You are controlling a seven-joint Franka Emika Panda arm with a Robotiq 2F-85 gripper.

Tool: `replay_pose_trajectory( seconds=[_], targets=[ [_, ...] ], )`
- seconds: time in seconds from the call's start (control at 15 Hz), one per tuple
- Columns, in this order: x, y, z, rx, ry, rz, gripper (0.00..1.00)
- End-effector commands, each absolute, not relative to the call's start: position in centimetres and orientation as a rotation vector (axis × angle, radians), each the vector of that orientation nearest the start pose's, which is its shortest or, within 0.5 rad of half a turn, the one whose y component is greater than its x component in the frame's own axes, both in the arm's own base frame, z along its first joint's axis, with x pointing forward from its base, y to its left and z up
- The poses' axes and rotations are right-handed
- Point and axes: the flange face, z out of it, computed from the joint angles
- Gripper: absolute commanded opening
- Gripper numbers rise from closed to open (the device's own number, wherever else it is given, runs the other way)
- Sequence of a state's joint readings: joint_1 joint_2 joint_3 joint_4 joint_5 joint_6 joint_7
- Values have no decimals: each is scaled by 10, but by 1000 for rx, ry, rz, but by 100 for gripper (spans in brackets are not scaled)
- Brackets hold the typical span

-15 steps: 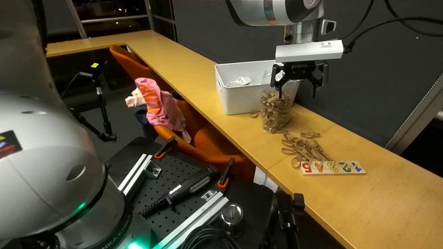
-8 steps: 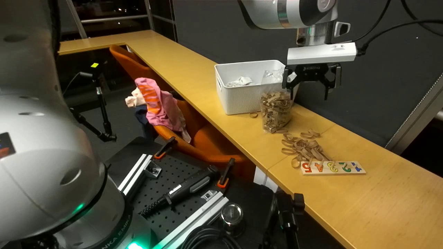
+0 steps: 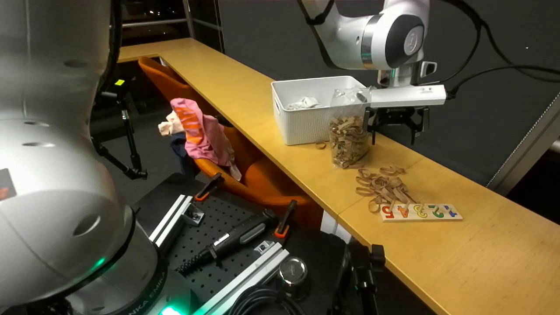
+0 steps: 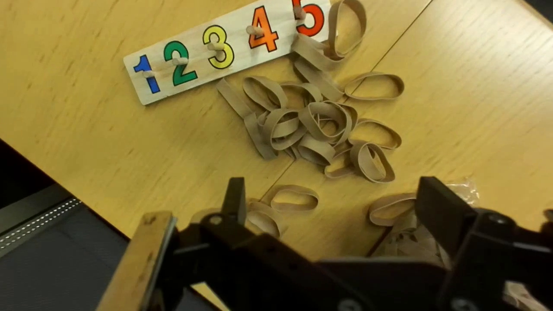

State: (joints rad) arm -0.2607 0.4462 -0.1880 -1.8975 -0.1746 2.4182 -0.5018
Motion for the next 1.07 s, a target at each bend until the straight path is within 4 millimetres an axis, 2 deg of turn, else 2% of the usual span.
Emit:
replay_pose_trajectory(
  seconds=[0.0, 0.13, 0.4, 0.67, 0.87, 0.93, 1.0],
  targets=[
    [592, -268, 239, -3333, -403, 81, 100],
    [595, -272, 212, -3330, -473, 87, 100],
    [596, -282, 171, -3329, -488, 126, 100],
    [603, -288, 144, -3327, -525, 150, 100],
    [609, -289, 135, -3327, -524, 178, 100],
    [611, -288, 133, -3329, -524, 180, 75],
    [612, -288, 132, -3327, -524, 183, 74]
  ],
)
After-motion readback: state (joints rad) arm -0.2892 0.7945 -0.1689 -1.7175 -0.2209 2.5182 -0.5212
